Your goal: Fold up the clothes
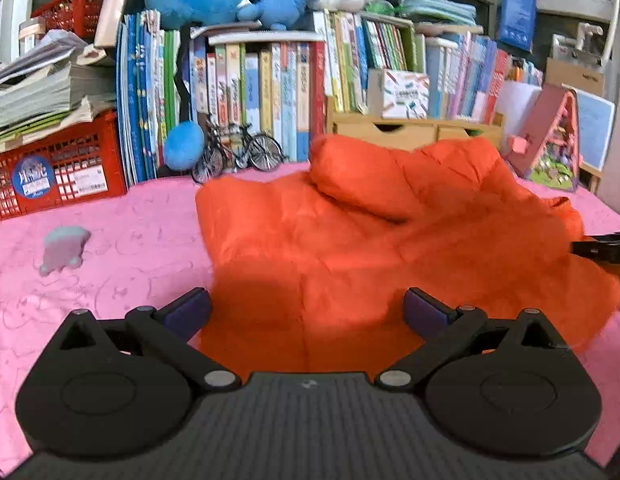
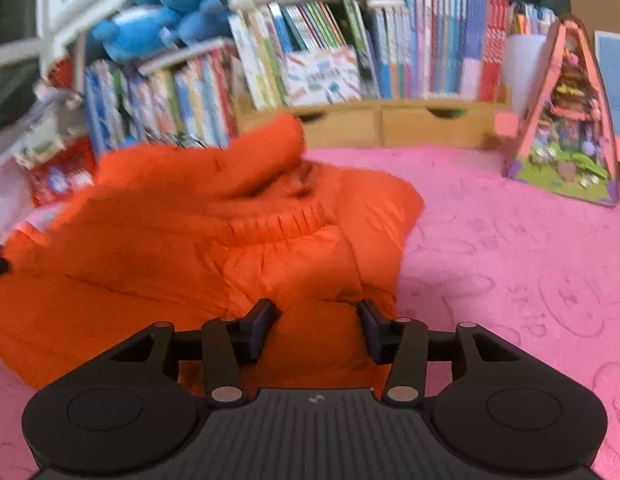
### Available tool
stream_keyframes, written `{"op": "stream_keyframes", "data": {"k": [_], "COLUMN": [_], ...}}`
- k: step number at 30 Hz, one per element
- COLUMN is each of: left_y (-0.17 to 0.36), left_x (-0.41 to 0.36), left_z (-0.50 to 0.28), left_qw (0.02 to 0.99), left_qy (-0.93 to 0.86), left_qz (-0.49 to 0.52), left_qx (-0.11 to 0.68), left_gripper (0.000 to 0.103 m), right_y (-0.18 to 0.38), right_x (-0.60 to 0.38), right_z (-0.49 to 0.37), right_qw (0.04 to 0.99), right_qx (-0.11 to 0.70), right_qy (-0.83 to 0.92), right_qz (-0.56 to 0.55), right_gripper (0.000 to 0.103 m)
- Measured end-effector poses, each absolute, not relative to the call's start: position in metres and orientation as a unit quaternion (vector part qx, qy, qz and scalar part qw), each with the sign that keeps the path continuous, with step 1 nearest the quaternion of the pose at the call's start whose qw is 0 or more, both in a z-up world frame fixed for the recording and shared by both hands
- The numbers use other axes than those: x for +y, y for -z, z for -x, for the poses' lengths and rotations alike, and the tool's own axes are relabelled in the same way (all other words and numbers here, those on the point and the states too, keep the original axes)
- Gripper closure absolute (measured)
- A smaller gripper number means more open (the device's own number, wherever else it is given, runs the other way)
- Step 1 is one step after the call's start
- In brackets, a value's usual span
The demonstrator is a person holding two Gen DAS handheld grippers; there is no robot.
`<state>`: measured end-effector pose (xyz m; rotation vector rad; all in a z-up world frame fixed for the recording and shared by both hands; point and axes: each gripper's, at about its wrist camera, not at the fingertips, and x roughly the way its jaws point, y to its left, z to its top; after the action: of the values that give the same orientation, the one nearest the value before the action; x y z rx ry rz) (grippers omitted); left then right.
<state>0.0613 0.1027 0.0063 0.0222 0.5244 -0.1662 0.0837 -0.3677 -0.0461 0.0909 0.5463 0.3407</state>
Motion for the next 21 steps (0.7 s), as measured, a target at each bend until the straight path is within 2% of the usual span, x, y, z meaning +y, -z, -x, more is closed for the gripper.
{"op": "stream_keyframes", "data": {"k": [3,4,8,9,10,11,12,13,15,21], "left_y": [0.006,0.01,0.024,0.025,0.025,0.023,0.018,0.013,-0.007,-0.072], "left_x": [0.105,0.105,0.111,0.114,0.116,0.118,0.12,0.121,0.125,0.12], "left_z": [-0.076,-0.08,-0.079,-0.077,-0.074,-0.069,-0.064,-0.059,-0.045,-0.045], "left_qw": [0.955,0.95,0.943,0.943,0.943,0.943,0.942,0.94,0.942,0.978], "left_qy": [0.076,0.081,0.092,0.086,0.078,0.066,0.059,0.054,0.069,0.073], "left_qz": [0.011,0.02,0.057,0.071,0.086,0.099,0.108,0.116,0.139,0.085], "left_qx": [0.288,0.302,0.316,0.314,0.312,0.31,0.312,0.316,0.298,0.176], "left_gripper": [0.0,0.0,0.0,0.009,0.017,0.047,0.079,0.088,0.092,0.091], "right_y": [0.037,0.036,0.038,0.041,0.044,0.044,0.044,0.038,0.025,-0.046], "right_x": [-0.376,-0.376,-0.364,-0.36,-0.356,-0.353,-0.35,-0.349,-0.349,-0.358], "right_z": [-0.084,-0.087,-0.1,-0.101,-0.102,-0.1,-0.097,-0.091,-0.076,-0.051], "right_qw": [0.951,0.95,0.942,0.94,0.937,0.936,0.936,0.939,0.945,0.964], "right_qx": [0.238,0.235,0.254,0.262,0.269,0.271,0.271,0.263,0.239,0.129], "right_qy": [-0.186,-0.194,-0.215,-0.217,-0.22,-0.221,-0.223,-0.222,-0.221,-0.231], "right_qz": [-0.072,-0.073,-0.046,-0.039,-0.035,-0.033,-0.031,-0.029,-0.023,-0.025], "right_gripper": [0.023,0.019,0.016,0.021,0.038,0.048,0.063,0.081,0.087,0.088]}}
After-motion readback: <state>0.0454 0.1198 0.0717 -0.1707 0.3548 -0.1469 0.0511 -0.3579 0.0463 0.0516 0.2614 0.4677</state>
